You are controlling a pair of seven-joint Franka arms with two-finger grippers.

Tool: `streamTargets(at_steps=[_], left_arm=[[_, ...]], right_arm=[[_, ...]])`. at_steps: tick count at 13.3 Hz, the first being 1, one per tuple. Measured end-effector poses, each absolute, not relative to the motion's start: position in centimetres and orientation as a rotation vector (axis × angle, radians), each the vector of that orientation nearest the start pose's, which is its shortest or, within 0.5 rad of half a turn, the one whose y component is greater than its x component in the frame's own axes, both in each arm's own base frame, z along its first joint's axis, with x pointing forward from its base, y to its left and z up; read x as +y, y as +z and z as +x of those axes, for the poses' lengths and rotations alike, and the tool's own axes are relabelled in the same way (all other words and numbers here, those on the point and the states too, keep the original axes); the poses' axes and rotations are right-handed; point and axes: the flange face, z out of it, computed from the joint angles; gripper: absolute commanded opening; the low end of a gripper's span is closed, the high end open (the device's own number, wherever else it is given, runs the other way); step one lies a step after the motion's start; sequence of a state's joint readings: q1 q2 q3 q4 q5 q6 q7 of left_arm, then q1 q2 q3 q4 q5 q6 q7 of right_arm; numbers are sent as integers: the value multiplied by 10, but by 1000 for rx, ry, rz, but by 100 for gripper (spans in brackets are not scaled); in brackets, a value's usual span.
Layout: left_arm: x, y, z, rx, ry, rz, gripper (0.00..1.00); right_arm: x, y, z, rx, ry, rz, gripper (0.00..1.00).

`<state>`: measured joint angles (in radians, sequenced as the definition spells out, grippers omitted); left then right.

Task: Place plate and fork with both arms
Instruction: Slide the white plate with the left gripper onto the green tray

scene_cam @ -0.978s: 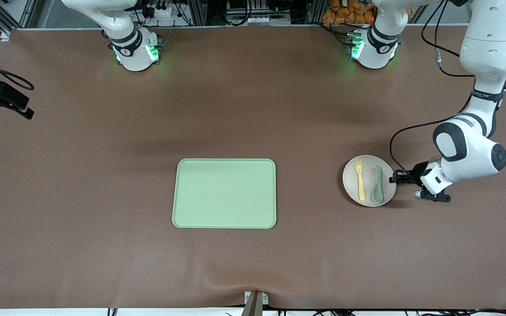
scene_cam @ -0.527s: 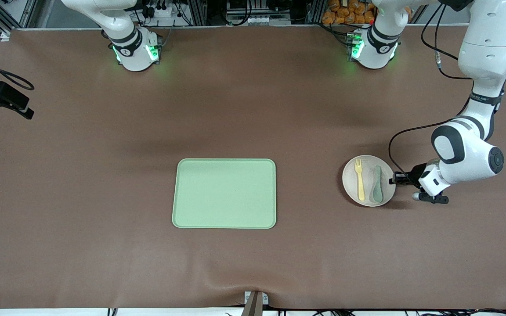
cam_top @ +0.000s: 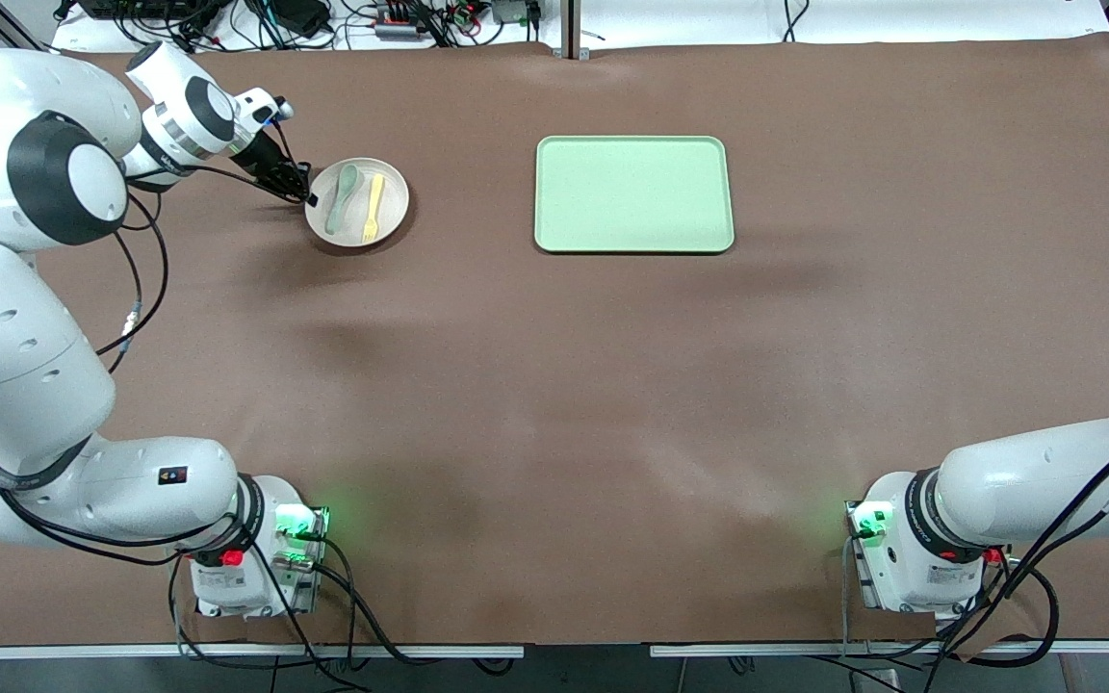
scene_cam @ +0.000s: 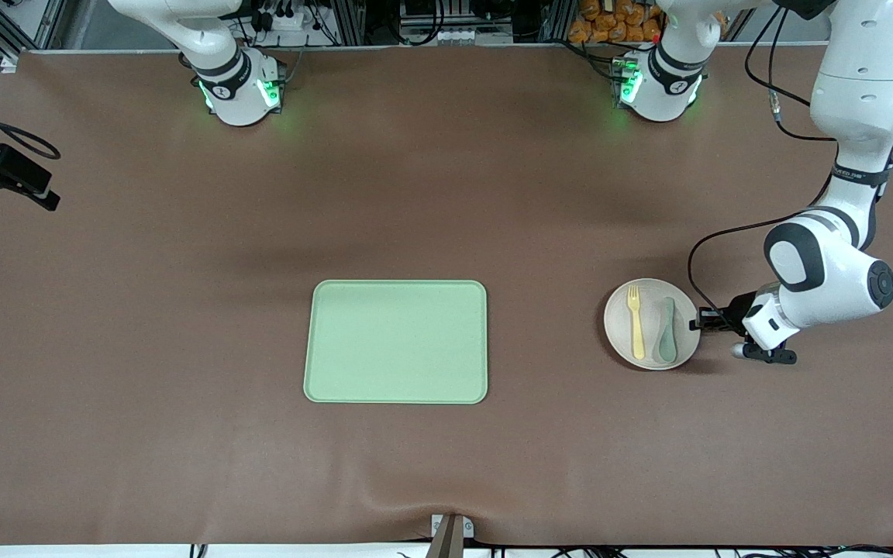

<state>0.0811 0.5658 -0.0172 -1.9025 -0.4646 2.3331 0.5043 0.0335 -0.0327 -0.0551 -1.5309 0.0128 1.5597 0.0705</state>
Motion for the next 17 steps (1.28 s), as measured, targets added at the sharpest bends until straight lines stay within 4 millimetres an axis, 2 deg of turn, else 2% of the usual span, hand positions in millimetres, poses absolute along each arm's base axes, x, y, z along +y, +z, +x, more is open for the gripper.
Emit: streamTargets(at_steps=[4,6,8,10,13,15,17], left_arm=[[7,210,634,212,16,-3504,0],[-7,227,646,174,26,-3530,0],[-30,244,657,129,30,-3550,0],[-63,257,664,94,29,-3555,0],[-125,270,666,27,56,-3558,0],[-165,273,666,-34,84,-3559,0],[-195,269,665,-67,118,-3557,0]], right_arm=[[-11,660,544,143,-96,-3121,100],[-11,660,544,143,-96,-3121,100],[-11,660,544,143,-96,-3121,100],[-11,660,544,143,-96,-3121,100],[-11,660,544,144,-96,-3121,100],[-11,660,544,144,-96,-3121,100],[-11,660,544,145,-96,-3121,100]])
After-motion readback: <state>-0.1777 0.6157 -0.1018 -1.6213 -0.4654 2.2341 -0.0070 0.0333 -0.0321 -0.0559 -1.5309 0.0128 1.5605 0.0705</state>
